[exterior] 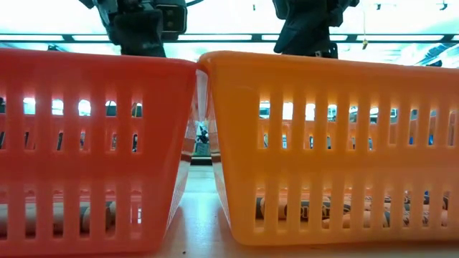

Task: Sort crayons
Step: Put the violet crayon into the black bin

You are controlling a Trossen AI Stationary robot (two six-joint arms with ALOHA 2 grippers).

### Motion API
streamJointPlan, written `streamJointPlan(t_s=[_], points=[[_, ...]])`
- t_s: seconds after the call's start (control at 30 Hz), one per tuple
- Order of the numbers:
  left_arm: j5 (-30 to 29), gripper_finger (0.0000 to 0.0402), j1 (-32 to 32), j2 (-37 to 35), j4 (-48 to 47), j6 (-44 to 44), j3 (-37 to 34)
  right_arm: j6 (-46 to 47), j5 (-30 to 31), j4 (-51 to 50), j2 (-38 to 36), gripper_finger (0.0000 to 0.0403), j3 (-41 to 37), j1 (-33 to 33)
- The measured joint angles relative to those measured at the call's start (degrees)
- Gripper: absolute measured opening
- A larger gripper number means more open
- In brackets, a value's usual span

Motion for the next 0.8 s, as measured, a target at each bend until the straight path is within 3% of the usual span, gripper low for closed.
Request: streamJointPlan(t_s=[0.8], points=[[-0.3,0.0025,-17.7,0.0,-11.0,-20.7,0.0,1.3,0.5,1.9,0.0,0.0097,0.0,1.3]])
